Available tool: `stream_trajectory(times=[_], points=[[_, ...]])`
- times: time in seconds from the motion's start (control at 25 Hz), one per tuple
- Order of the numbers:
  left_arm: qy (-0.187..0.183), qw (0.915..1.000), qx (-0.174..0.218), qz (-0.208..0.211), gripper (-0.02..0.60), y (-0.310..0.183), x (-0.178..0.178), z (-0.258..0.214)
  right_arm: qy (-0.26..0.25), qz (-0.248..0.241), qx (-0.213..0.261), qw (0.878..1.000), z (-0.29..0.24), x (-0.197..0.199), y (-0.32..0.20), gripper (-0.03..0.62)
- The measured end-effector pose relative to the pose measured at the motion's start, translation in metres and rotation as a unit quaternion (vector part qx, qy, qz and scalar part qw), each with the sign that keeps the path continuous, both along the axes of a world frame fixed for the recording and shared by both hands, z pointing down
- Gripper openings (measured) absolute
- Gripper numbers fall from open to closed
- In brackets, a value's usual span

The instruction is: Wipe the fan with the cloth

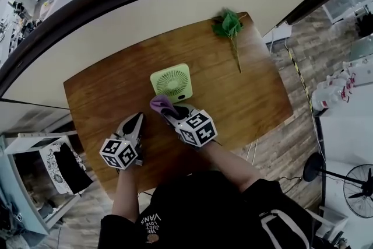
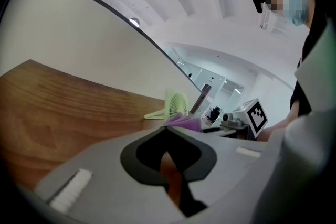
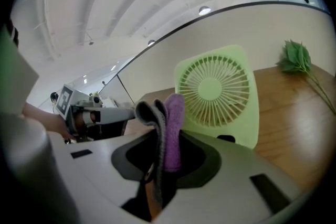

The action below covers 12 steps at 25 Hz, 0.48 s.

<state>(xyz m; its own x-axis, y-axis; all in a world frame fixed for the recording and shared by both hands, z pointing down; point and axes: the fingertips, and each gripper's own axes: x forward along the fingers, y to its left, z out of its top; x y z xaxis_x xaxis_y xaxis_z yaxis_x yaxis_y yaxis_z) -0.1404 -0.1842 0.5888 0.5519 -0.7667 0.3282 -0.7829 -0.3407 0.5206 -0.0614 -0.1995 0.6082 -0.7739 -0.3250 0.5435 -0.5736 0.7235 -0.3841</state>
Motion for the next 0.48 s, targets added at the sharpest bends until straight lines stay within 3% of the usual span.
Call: stream_trajectory(times=[0.48], points=[[0.004,1.0,-0.005,0.002,0.012,-0.009,0.012,0.005,-0.002,0.087,-0.03,0.996,0.009,0.073,-0.031,0.103]])
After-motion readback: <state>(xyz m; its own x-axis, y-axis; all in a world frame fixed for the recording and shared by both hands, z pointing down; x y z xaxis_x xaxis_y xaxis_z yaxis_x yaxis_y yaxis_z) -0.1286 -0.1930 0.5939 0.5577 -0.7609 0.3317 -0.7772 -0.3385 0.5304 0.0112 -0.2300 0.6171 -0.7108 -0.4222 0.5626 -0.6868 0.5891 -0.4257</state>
